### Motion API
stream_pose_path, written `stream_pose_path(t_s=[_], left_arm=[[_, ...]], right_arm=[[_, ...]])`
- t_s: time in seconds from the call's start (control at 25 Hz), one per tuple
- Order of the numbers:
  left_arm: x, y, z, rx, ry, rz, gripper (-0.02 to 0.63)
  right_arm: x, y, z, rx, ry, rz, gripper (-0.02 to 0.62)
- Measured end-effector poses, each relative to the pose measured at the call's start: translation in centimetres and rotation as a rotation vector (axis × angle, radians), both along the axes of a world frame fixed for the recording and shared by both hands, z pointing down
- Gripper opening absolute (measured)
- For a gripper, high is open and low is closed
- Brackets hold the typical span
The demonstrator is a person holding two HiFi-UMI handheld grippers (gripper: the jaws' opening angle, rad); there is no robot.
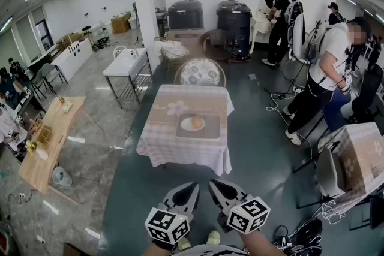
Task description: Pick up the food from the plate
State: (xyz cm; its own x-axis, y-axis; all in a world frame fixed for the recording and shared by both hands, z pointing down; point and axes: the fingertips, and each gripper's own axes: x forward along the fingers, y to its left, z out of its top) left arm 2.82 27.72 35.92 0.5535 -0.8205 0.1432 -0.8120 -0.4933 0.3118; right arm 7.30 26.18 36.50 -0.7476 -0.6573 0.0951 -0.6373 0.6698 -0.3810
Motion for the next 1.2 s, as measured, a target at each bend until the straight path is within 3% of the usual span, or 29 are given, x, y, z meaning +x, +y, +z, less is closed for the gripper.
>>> stream_pose_path(t_s=[0.32, 0.76, 1.2], left_arm=[[0.5, 0.0, 0.1, 0.002, -0.004, -0.004, 0.005], [1.4, -0.5, 0.2, 0.001, -0.008, -0.015, 0.005], [3.8, -1.5, 0.5, 0.007, -0.021, -0.041, 0.005]], right_arm=[[0.4, 0.0, 0.1, 0.000, -0.006, -0.007, 0.015], [1.8, -0.8, 0.1, -0.062, -0.098, -0.003, 0.017], [4.8, -1.5, 0.4, -0.064, -0.102, -0.009, 0.017]])
